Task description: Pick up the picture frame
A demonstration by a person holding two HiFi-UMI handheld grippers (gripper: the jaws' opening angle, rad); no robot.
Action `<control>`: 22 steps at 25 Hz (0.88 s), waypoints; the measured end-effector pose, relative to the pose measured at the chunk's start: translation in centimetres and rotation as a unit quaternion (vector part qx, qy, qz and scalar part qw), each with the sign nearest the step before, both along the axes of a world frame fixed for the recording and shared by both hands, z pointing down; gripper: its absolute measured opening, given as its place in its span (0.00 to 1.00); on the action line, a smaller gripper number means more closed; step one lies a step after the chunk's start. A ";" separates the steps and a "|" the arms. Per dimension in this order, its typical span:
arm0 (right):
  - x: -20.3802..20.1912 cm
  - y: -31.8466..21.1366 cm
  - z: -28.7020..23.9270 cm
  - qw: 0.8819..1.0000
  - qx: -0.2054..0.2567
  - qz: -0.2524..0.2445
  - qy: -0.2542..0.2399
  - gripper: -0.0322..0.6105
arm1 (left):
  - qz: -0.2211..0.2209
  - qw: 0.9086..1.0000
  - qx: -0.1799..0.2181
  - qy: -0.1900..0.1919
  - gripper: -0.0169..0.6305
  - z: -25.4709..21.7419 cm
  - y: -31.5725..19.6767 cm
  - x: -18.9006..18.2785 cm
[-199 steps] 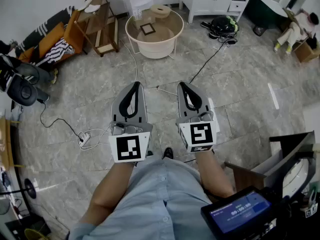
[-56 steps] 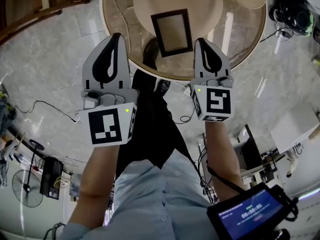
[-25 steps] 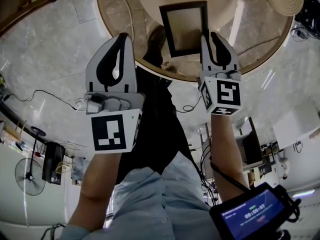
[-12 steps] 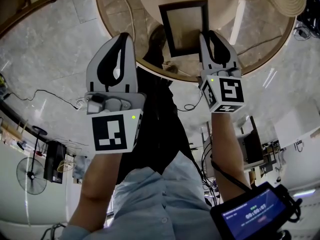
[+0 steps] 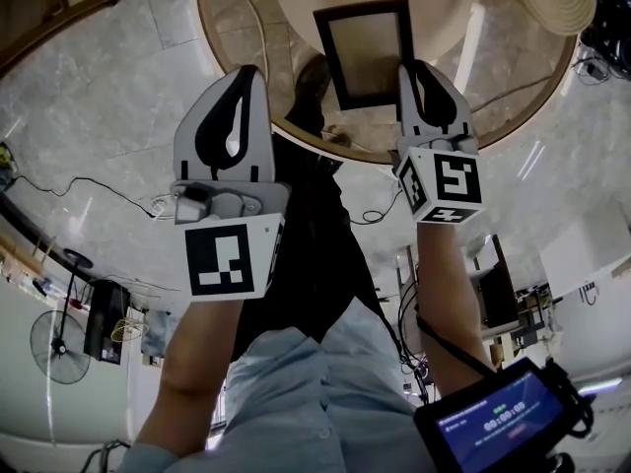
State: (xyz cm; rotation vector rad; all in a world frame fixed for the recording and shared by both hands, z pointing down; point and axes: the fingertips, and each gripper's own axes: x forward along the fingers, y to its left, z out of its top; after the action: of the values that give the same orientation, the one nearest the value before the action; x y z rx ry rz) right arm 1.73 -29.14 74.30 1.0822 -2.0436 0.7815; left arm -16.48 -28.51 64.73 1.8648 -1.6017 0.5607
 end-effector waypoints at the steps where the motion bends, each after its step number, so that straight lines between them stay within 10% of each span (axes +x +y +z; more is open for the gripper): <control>1: 0.1 -0.2 -0.1 1.000 0.002 0.001 0.000 0.18 | 0.000 1.000 0.001 0.000 0.04 0.0 -0.1 0.1; 22: 1.1 -2.4 -12.4 0.994 0.108 0.013 -0.005 0.17 | 0.035 0.997 0.076 0.001 0.04 -9.4 -0.6 3.6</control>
State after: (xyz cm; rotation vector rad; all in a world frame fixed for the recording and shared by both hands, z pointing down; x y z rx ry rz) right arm 2.81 -31.55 61.94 1.2277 -2.1638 0.5888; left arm -12.92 -29.14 55.29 2.0378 -1.6234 0.4786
